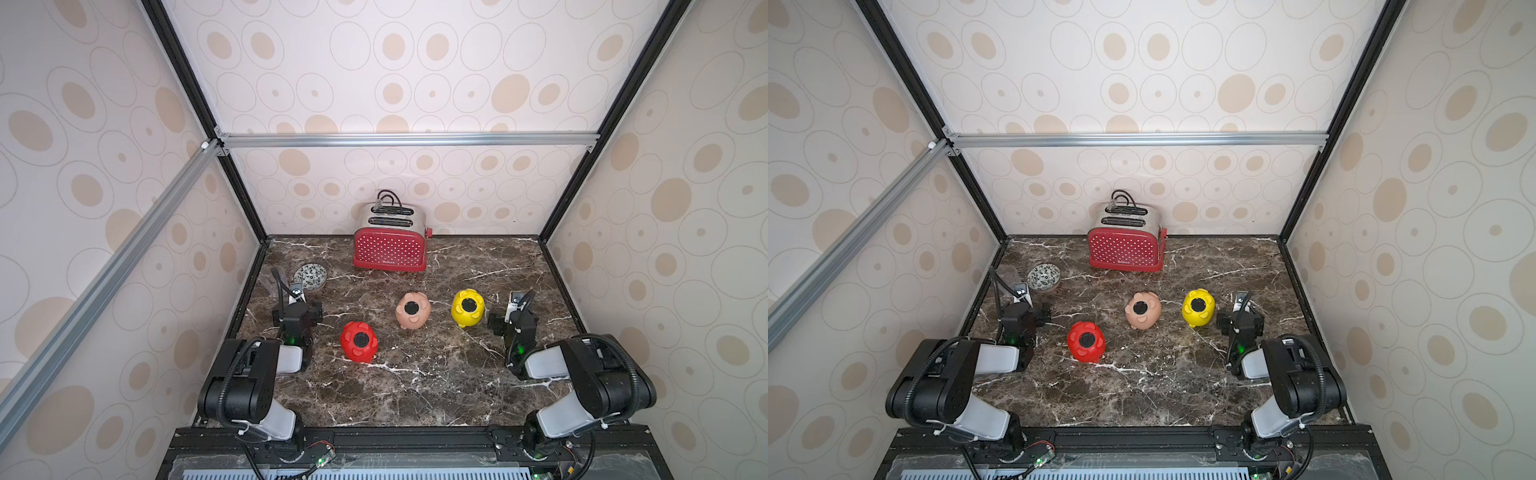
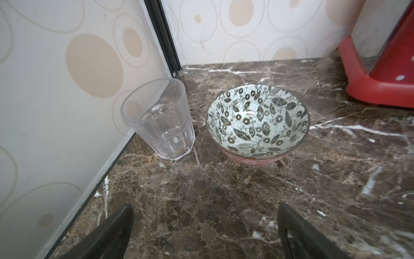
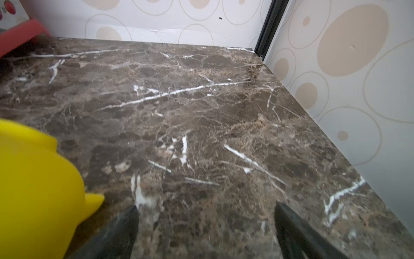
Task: Close piggy banks
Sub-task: Reset both arms
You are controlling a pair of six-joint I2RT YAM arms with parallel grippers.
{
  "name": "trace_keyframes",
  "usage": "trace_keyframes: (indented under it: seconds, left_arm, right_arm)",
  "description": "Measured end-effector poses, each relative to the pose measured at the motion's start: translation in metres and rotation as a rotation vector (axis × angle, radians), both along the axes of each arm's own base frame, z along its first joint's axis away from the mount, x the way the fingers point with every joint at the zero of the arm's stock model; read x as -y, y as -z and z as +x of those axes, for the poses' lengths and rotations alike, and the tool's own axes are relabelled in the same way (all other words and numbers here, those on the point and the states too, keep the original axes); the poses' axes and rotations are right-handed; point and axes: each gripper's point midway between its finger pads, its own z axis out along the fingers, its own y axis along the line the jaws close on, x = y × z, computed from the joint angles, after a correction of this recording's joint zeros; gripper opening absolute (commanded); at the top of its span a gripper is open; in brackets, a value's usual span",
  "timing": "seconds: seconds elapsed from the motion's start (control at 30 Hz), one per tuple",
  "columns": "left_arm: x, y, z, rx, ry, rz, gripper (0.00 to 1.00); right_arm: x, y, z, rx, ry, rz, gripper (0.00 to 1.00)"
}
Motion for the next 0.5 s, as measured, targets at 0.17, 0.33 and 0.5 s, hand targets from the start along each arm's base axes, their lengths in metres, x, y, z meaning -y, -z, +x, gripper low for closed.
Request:
trace_keyframes:
  seconds: [0.17,0.33,0.5]
  left_arm:
    - [0.000,-0.003,0.008,0.004,0.033,-0.031,1.00]
    - [0.003,-0.002,0.010,-0.001,0.053,-0.041,0.99]
    - [0.005,-0.001,0.010,-0.004,0.063,-0.046,0.99]
  right_arm:
    - [0.002,-0.022,0.022,0.045,-0.008,0.026,1.00]
    - [0.002,-0.010,0.017,-0.008,-0.014,0.028,1.00]
    - [0.000,-0.007,0.016,-0.018,-0.021,0.030,1.00]
